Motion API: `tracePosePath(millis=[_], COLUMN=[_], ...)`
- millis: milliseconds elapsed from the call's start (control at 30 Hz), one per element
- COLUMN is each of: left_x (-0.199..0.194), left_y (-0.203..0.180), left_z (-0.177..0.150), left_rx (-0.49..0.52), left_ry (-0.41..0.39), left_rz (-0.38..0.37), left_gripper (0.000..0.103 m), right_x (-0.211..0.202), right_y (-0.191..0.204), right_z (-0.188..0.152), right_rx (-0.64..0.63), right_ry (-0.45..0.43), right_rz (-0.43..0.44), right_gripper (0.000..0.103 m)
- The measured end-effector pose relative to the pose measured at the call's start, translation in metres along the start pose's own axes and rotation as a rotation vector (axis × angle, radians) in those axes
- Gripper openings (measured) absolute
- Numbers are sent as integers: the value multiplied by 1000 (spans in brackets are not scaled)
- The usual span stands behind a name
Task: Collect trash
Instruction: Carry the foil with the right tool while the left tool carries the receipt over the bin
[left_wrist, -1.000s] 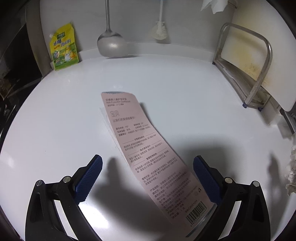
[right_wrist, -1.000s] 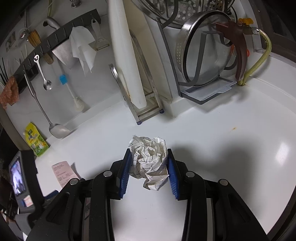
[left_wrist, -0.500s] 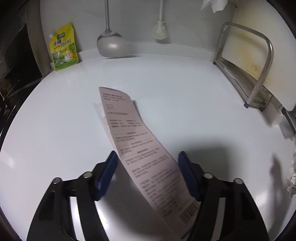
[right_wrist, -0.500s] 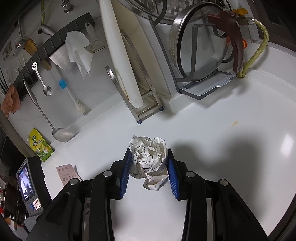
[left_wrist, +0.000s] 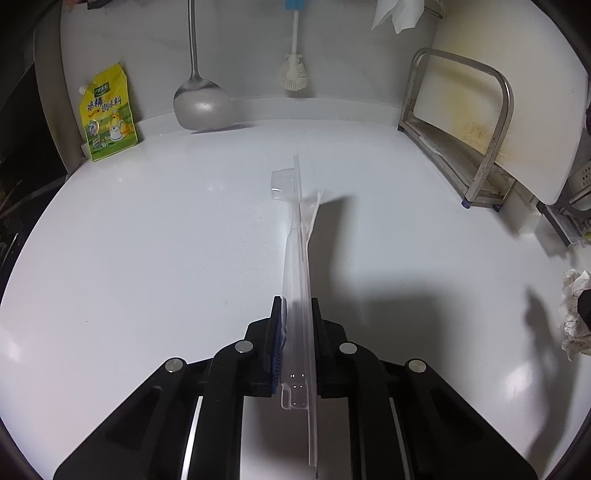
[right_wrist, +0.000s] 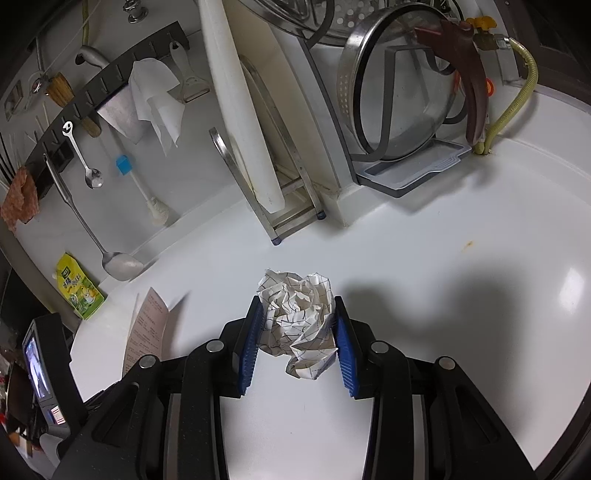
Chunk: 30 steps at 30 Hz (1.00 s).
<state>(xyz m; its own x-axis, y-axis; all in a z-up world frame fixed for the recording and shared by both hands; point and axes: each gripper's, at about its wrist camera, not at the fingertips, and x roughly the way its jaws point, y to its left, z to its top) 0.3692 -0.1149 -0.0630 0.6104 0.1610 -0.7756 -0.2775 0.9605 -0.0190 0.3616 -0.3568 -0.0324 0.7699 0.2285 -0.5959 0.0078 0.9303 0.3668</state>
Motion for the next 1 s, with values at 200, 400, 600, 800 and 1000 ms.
tracePosePath(millis=[200, 400, 600, 800, 1000], left_x=[-9, -32, -59, -79, -105], left_y=[7, 13, 23, 42, 61], left_z=[-4, -11, -12, -22, -37], left_rx=[23, 58, 113, 123, 131], left_ry=[-24, -65, -101, -113, -130], left_rz=[-25, -69, -114, -148, -178], left_gripper=[13, 13, 13, 13, 13], right_x=[1, 3, 7, 6, -13], right_y=[2, 9, 14, 30, 47], right_z=[-1, -3, -7, -18, -30], right_rx=[-6, -5, 11, -17, -71], right_ry=[-1, 8, 25, 27, -2], right_rz=[6, 44, 70, 68, 52], right_gripper=[36, 36, 36, 36, 36])
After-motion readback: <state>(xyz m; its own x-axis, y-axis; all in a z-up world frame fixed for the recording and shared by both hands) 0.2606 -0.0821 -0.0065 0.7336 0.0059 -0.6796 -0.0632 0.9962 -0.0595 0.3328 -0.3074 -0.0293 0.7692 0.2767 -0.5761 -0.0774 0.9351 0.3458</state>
